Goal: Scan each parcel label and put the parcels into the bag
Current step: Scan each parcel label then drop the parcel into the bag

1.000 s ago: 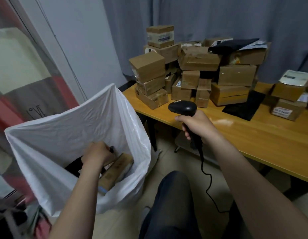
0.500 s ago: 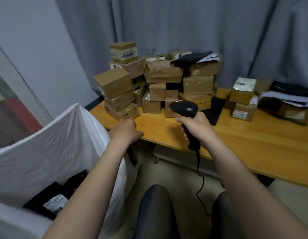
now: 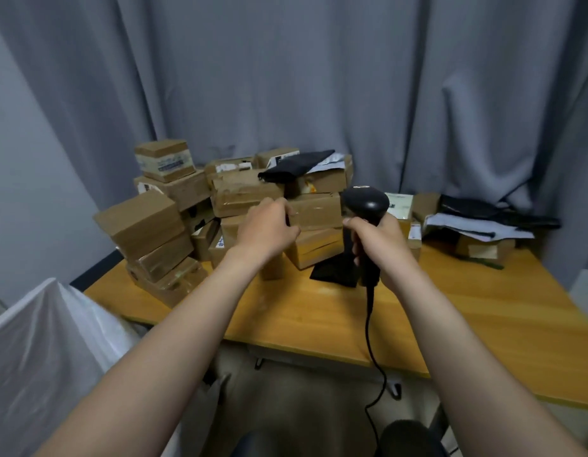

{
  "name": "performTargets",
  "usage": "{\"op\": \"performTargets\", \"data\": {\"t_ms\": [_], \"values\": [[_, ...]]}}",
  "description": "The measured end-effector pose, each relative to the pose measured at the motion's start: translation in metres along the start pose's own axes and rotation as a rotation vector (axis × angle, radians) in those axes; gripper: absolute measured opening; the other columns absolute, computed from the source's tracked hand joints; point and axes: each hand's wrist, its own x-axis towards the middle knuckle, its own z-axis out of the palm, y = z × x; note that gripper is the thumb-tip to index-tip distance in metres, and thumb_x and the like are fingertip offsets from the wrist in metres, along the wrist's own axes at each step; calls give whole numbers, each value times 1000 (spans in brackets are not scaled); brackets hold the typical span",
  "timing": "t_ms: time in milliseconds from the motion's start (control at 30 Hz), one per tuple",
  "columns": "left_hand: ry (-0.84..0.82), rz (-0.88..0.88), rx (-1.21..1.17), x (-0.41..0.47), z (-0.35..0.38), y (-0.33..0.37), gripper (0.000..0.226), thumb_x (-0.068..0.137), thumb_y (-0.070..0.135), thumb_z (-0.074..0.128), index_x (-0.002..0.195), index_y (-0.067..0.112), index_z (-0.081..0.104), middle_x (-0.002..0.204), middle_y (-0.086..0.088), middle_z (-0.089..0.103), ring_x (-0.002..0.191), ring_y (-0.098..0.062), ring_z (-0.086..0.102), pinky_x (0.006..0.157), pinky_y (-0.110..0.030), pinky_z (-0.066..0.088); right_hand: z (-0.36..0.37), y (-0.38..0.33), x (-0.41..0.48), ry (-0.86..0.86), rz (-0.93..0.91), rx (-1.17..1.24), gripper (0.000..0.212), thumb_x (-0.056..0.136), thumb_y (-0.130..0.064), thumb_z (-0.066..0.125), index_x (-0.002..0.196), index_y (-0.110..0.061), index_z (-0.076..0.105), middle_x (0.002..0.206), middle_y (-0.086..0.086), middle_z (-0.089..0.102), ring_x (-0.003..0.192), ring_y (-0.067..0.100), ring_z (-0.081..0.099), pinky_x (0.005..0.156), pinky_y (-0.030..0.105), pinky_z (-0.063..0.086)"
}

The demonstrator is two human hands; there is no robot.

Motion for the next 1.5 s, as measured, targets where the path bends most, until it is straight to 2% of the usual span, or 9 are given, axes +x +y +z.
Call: {"op": "performTargets", "data": {"t_ms": [133, 367, 533, 767, 933, 1033, 1200, 1400, 1500], "values": [[-24, -50, 69, 48, 6, 8, 11, 95, 27, 65, 105, 28, 69, 152, -4, 36, 140, -39, 30, 110, -48, 40, -4, -10, 25, -23, -12, -24, 26, 98, -30, 69, 112, -8, 65, 70, 8, 58, 53, 19, 58, 50, 30, 51], [-104, -32, 319, 126, 26, 5, 24, 95, 29, 63, 116, 26, 73, 166, 0, 22, 146, -41, 18, 117, -49, 33, -12, -12, 58, -55, -2, -3, 26, 98, -29, 68, 108, -6, 63, 71, 10, 57, 48, 16, 54, 44, 25, 48], [-39, -34, 345, 153, 30, 2, 38, 97, 17, 52, 133, 12, 63, 145, -3, 49, 133, -38, 34, 109, -46, 40, -21, -8, 66, -65, -6, 36, 21, 98, -26, 68, 96, -6, 62, 67, 8, 55, 45, 14, 52, 45, 26, 48], [195, -88, -170, 177, -15, 34, 40, 99, 4, 44, 129, 12, 69, 143, -8, 58, 133, -33, 48, 111, -40, 41, -23, -14, 56, -40, -26, 25, 20, 99, -25, 67, 92, -7, 63, 64, 6, 55, 45, 14, 53, 46, 26, 48], [286, -17, -315, 159, -63, 56, 42, 99, 4, 38, 124, 14, 70, 140, -5, 60, 132, -25, 53, 106, -30, 43, -15, -24, 35, -59, -53, 15, 21, 98, -28, 68, 91, -8, 64, 61, 7, 56, 49, 20, 54, 52, 31, 49], [317, 17, -361, 137, -95, 61, 34, 102, 8, 46, 122, 18, 71, 138, -2, 63, 129, -22, 56, 109, -39, 47, -10, -35, 19, -40, -84, 22, 22, 98, -27, 69, 89, -8, 63, 60, 7, 56, 47, 19, 54, 54, 31, 49], [388, 96, -349, 92, -139, 64, 19, 97, 12, 67, 103, 26, 78, 125, 4, 69, 117, -17, 62, 96, -37, 54, -6, -55, -9, -11, -172, 91, 19, 98, -24, 70, 90, -8, 65, 60, 4, 58, 46, 15, 55, 47, 27, 49], [151, 174, -179, 36, -152, 59, 22, 89, 16, 78, 77, 35, 79, 77, 19, 70, 82, -4, 67, 78, -28, 54, -6, -60, -37, 9, -226, 139, 15, 96, -22, 73, 96, -7, 71, 60, 8, 63, 47, 20, 55, 50, 32, 46], [7, 202, -123, 14, -145, 51, 23, 85, 13, 80, 71, 31, 77, 71, 16, 73, 78, -2, 69, 78, -26, 54, -4, -58, -46, 4, -217, 121, 12, 95, -17, 74, 96, -5, 71, 61, 10, 64, 44, 19, 55, 46, 30, 45]]}}
